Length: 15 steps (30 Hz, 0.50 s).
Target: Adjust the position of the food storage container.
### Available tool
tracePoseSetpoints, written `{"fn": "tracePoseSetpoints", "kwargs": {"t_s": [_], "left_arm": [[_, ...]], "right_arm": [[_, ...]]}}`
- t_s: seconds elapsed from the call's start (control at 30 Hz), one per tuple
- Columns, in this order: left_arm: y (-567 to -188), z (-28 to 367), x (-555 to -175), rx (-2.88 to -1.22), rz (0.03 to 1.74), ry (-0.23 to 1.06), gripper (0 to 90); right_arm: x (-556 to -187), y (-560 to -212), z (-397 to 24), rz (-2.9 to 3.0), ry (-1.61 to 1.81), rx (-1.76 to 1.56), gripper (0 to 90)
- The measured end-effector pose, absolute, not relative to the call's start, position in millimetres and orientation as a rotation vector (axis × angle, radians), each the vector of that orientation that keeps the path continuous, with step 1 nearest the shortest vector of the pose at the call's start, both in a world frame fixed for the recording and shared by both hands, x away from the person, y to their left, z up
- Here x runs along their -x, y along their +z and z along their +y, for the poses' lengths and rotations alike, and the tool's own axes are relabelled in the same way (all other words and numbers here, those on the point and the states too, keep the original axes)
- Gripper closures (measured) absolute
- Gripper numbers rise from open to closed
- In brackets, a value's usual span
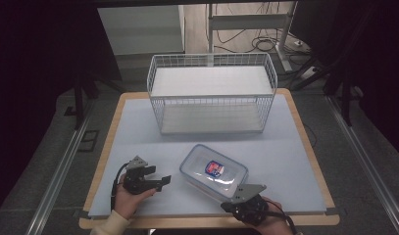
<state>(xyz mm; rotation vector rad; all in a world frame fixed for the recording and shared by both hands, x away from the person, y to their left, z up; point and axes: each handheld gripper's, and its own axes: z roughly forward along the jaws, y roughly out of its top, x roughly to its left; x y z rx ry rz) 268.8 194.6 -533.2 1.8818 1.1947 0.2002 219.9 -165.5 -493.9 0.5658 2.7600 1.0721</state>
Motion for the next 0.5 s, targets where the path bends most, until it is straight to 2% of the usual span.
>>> {"fn": "tracePoseSetpoints", "kwargs": {"t_s": [0.5], "left_arm": [[-533.5,195.0,-268.8,-1.883,1.195,0.197,19.9]], "right_arm": [[-226.5,-498.8,-171.7,2.725,1.031,-0.585,90.0]]}}
